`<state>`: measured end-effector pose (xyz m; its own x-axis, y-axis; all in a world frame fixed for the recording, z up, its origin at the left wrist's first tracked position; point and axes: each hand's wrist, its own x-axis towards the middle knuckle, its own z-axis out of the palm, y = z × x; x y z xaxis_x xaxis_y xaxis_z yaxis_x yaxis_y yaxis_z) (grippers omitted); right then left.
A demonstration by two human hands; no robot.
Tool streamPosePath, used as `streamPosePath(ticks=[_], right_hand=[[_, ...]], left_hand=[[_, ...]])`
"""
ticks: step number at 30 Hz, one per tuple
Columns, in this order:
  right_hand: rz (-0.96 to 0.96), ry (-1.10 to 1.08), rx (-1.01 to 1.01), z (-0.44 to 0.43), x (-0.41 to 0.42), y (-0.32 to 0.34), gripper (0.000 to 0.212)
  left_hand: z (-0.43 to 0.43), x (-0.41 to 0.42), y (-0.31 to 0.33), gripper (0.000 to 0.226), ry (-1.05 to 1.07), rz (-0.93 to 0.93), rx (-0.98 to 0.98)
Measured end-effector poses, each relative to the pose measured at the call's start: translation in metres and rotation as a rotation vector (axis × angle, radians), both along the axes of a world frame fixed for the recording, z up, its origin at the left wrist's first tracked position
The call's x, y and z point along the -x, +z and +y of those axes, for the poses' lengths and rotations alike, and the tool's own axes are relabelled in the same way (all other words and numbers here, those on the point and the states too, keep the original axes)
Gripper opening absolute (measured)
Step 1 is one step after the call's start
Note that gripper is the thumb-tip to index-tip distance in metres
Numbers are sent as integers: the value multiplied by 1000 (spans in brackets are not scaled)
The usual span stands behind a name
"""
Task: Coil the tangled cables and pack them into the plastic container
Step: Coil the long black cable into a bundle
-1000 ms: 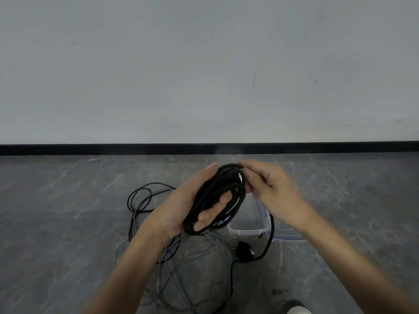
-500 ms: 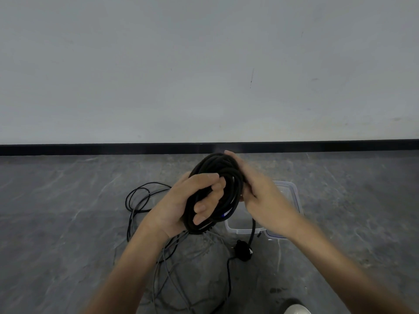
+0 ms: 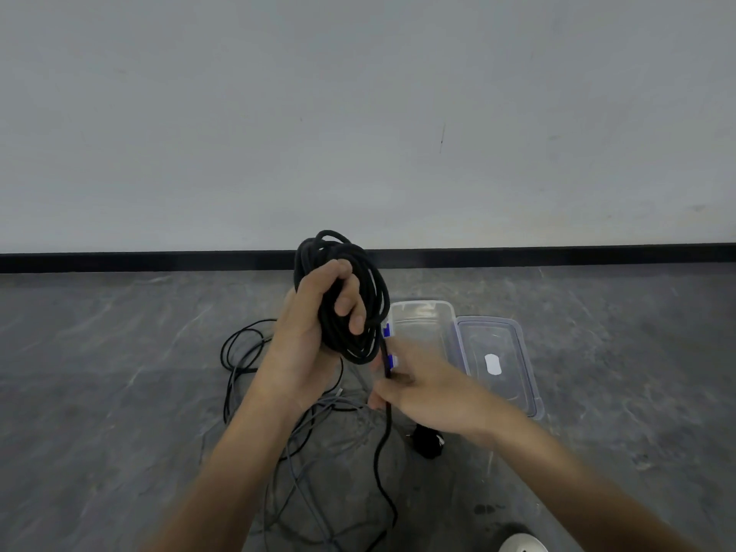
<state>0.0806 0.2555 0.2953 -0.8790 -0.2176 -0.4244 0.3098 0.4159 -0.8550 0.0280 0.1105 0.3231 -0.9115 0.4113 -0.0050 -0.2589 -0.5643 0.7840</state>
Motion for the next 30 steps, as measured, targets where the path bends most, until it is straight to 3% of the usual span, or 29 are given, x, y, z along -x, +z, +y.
streamPosePath(ticks=[5,7,10,14,17,19,21,26,30], right_hand=[[-191,68,92,5,-2,11,20],[-150,98,60,4,-4,14,19],[-76,89,46,4,-3,18,17],[-155,104,80,11,-3,24,11],[-254,203,88,12,-6,24,26],[-234,199,108,11,-6,24,28],[-159,165,78,11,-4,24,17],[-29,175,53,9,-4,27,18],[-69,208,118,4,-7,27,13]], left_hand=[[2,0,-1,22,126,64,105],[2,2,-2,25,196,122,190],[0,5,-2,13,286,191,268],[-3,7,-6,10,324,231,299],[-2,7,-7,10,341,278,331],[-3,8,-10,8,380,286,392],[-4,8,-12,11,428,272,449],[-1,6,-12,37,479,267,563],[0,5,-10,38,483,283,591]])
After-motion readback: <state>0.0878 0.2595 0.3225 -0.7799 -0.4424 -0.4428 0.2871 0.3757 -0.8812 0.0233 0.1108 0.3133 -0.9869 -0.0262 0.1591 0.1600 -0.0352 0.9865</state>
